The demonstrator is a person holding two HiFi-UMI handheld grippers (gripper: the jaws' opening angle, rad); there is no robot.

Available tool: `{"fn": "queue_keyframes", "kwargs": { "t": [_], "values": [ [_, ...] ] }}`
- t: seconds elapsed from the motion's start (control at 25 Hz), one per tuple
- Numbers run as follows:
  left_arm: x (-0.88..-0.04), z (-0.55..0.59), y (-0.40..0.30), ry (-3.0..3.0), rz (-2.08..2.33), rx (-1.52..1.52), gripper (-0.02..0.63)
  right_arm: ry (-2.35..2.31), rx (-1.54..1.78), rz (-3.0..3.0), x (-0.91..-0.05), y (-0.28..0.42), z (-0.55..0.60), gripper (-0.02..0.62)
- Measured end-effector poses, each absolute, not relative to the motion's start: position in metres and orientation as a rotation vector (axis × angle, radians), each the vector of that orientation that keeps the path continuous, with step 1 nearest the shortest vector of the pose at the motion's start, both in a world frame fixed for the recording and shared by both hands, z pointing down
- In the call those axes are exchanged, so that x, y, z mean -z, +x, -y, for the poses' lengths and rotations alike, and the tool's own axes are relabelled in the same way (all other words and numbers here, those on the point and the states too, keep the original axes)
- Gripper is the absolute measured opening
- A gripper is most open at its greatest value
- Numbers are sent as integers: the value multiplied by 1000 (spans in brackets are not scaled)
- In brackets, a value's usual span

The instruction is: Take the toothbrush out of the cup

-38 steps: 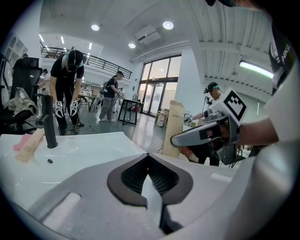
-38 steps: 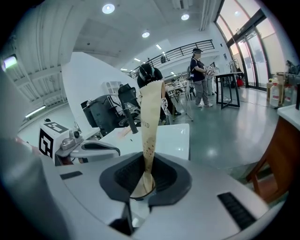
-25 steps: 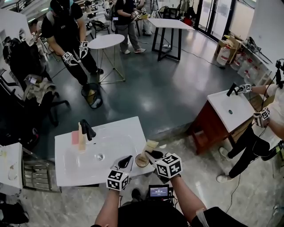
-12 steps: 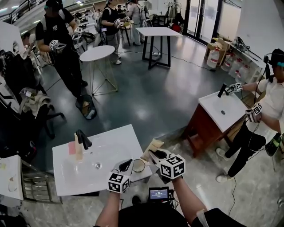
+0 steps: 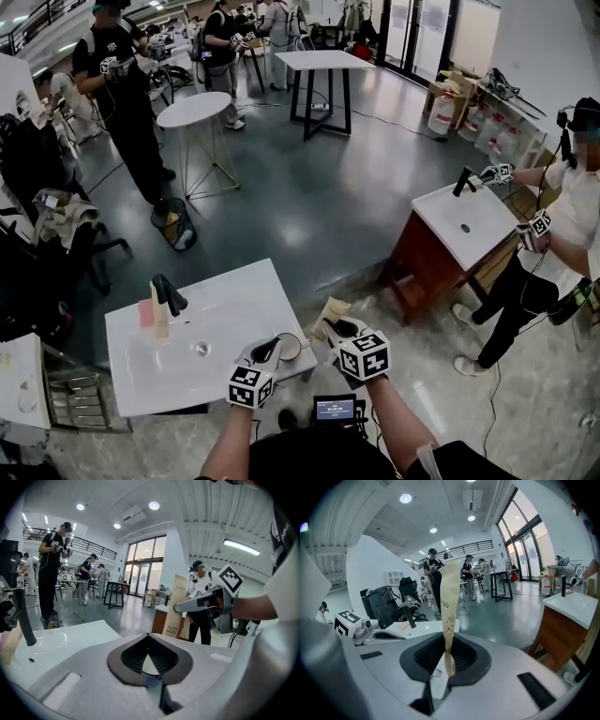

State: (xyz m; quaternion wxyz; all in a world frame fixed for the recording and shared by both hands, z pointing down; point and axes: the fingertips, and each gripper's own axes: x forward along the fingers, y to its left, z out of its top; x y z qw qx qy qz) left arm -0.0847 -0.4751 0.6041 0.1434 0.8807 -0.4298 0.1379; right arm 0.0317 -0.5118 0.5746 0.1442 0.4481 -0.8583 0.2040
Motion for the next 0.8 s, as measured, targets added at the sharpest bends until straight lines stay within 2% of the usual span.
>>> {"fn": "queue_keyframes", "kwargs": {
  "t": [0.8],
  "values": [
    [-614, 477, -88, 2519, 1236, -396, 9, 1275, -600, 2433, -593, 28, 508, 44]
  ]
}}
